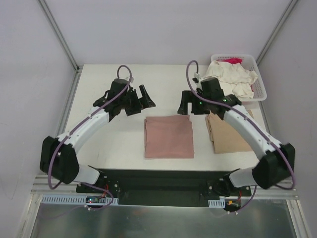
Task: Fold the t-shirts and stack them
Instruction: Smooth out wrinkles on the folded tshirt, then put the neatly folded tshirt into the corner of the board with the right arm
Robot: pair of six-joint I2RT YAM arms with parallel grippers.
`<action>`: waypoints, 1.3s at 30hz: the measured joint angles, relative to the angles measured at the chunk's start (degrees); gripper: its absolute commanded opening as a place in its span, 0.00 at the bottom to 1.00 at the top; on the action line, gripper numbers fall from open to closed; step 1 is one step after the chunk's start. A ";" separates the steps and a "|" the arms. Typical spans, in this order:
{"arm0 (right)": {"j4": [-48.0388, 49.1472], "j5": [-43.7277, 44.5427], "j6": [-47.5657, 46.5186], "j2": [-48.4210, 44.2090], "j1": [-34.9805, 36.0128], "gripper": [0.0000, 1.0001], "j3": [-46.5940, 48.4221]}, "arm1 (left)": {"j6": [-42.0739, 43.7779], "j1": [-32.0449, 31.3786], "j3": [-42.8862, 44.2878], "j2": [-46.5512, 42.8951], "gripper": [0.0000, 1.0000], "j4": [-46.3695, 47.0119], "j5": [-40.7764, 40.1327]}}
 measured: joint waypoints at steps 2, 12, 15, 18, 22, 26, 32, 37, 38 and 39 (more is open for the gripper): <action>1.18 3.37 1.22 -7.61 0.26 0.96 -4.70 | -0.07 -0.37 -3.43 -5.77 0.99 0.33 -0.94; 2.12 9.55 7.17 -14.21 -2.05 0.99 -22.97 | -2.38 -0.59 -23.76 -23.69 0.99 -1.90 -6.93; 2.91 8.96 7.91 -9.97 -2.03 0.93 -23.74 | -3.17 -0.59 -25.77 -24.26 0.99 -2.67 -7.08; 5.42 7.56 8.39 -5.44 -2.03 0.89 -23.69 | -3.48 -0.59 -26.62 -24.26 0.99 -2.71 -7.06; 7.65 6.40 9.07 1.16 -2.03 0.81 -23.15 | -3.63 -0.59 -27.17 -24.20 0.99 -2.71 -7.04; 9.11 5.38 9.73 6.05 -2.03 0.66 -22.36 | -3.74 -0.59 -27.39 -23.91 0.99 -2.64 -7.04; 9.40 4.83 10.62 8.50 -1.31 0.46 -20.90 | -3.80 -0.59 -28.06 -22.60 0.99 -2.73 -7.04; 9.35 5.20 11.17 10.47 0.22 0.22 -19.37 | -4.15 -0.59 -28.06 -21.77 0.99 -2.64 -7.06; 9.46 5.11 11.39 10.91 0.48 0.17 -19.06 | -4.17 -0.59 -28.06 -21.64 0.99 -2.67 -7.06; 9.46 5.11 11.32 11.17 0.68 0.12 -18.82 | -4.20 -0.59 -28.06 -21.55 0.99 -2.67 -7.04</action>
